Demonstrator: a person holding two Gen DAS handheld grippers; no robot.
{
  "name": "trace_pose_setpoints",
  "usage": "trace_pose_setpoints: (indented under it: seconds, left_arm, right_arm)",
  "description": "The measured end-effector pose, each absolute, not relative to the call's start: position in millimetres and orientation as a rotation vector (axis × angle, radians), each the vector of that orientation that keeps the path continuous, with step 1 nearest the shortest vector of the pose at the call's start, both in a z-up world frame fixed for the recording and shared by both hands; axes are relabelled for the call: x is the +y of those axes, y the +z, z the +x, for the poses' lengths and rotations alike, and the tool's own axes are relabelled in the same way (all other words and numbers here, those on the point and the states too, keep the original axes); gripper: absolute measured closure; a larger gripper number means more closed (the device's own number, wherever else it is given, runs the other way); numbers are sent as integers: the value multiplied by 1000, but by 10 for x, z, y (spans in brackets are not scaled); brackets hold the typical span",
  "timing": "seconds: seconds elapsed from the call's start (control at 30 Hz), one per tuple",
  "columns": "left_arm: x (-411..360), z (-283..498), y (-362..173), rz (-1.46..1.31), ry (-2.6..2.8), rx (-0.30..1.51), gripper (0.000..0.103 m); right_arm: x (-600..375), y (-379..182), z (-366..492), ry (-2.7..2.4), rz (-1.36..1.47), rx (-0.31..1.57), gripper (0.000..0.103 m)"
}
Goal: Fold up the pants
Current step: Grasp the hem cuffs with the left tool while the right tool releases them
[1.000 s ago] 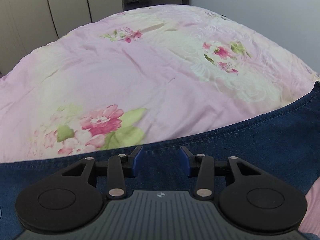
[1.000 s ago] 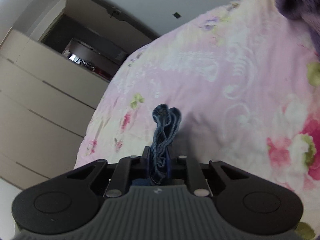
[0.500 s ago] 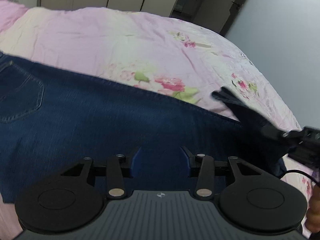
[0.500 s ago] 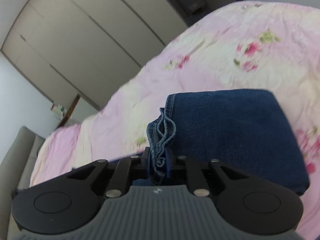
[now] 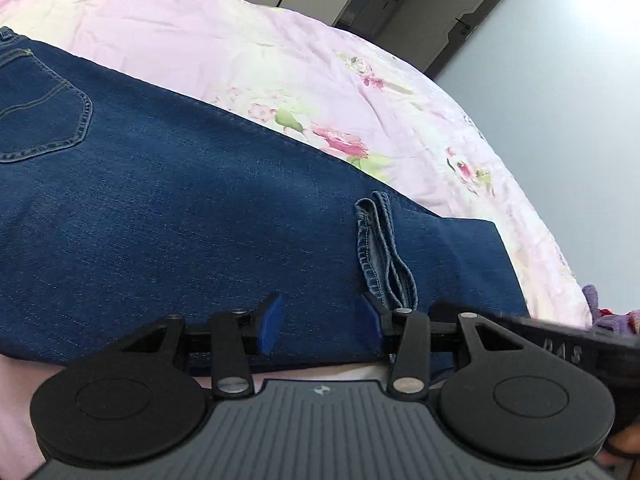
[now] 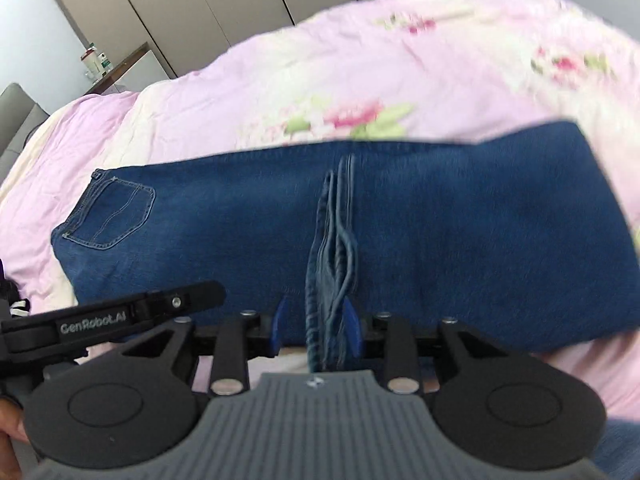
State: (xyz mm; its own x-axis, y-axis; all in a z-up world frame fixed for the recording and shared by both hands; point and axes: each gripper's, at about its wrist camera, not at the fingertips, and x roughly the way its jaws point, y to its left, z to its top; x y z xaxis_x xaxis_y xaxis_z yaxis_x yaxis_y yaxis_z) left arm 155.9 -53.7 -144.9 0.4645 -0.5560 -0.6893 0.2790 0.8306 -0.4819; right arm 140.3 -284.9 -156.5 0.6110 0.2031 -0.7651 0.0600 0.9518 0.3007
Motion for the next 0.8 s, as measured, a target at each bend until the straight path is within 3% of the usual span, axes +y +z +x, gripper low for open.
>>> trace_pose_setpoints:
  seconds: [0.4, 0.47, 0.53, 0.6, 0.73, 0.8]
  left_arm:
    - [-456, 1691, -1650, -415, -586, 1009, 51]
    - [-466, 1709, -1680, -419, -592, 1021, 51]
    - [-490, 1723, -1696, -420, -606, 1029, 51]
    - [-494, 1730, -1697, -443, -630, 1033, 51]
    - [-456, 1764, -1694, -547, -682, 1025, 50]
    - [-450, 1785, -1703, -587, -696, 1026, 44]
  right_arm:
    - [-2906, -1907, 2164, 40, 254, 1053, 75]
    - [-2852, -1965, 2182, 29, 219, 1056, 79]
    - [-2819, -2010, 2203, 13, 190, 1055, 97]
    - [-2852, -2002, 2176, 16, 200, 1042, 103]
    - [-2900, -1811, 2059, 71, 287, 1004, 103]
    - [-2800, -1756, 2021, 105, 263, 1002, 103]
